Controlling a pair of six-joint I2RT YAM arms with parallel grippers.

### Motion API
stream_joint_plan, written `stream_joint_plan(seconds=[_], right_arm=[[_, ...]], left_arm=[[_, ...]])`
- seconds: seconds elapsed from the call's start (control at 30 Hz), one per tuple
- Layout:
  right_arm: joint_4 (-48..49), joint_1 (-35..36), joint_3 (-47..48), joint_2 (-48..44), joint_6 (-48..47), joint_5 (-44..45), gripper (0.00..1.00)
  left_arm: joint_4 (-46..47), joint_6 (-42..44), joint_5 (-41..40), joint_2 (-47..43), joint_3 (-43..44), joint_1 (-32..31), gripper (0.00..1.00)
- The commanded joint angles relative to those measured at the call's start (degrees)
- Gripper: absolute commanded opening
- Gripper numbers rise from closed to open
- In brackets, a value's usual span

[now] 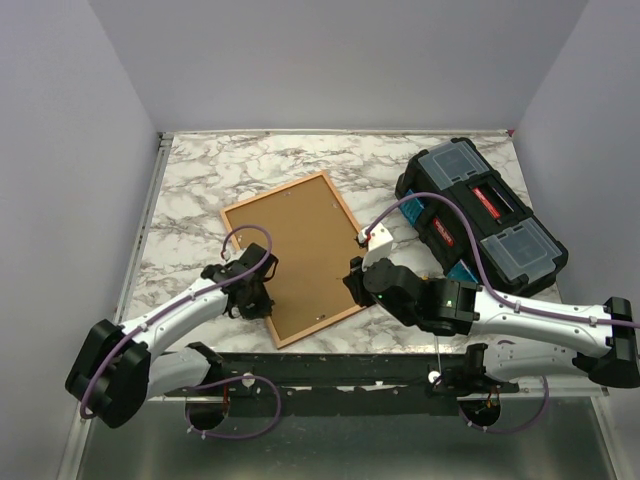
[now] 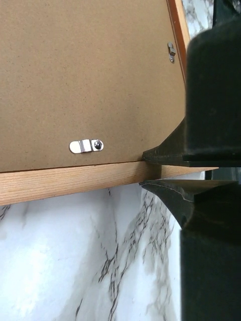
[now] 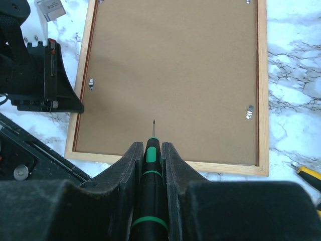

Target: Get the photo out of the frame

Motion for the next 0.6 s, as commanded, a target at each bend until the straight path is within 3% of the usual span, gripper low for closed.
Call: stream_joint_plan(seconds=[0.0, 0.27, 0.4, 0.53, 0.57], right_arm=[[0.7, -0.29, -0.67, -1.17, 0.08, 1.72, 0.01], [1.13, -0.3, -0.95, -0.99, 0.19, 1.01, 0.01], [1.84, -0.33, -1.34, -0.46, 0.88, -0.07, 0.01], [4.1, -0.4, -1.9, 0.86, 1.88, -1.7, 0.01], [4.88, -0.34, -1.84, 1.57, 2.14, -2.06, 0.01]], left_arm=[[-2.89, 13.1, -3.57, -0.22, 1.72, 0.52, 0.0], [-7.58, 13.74, -5.4, -2.97, 3.75, 0.53, 0.0], [-8.02, 12.77, -5.13, -6.1, 3.86, 3.47, 0.0], [-8.96, 12.27, -1.93, -8.4, 6.21, 5.96, 0.51], [-9.19, 12.0, -1.42, -9.03, 7.04, 6.11, 0.58]])
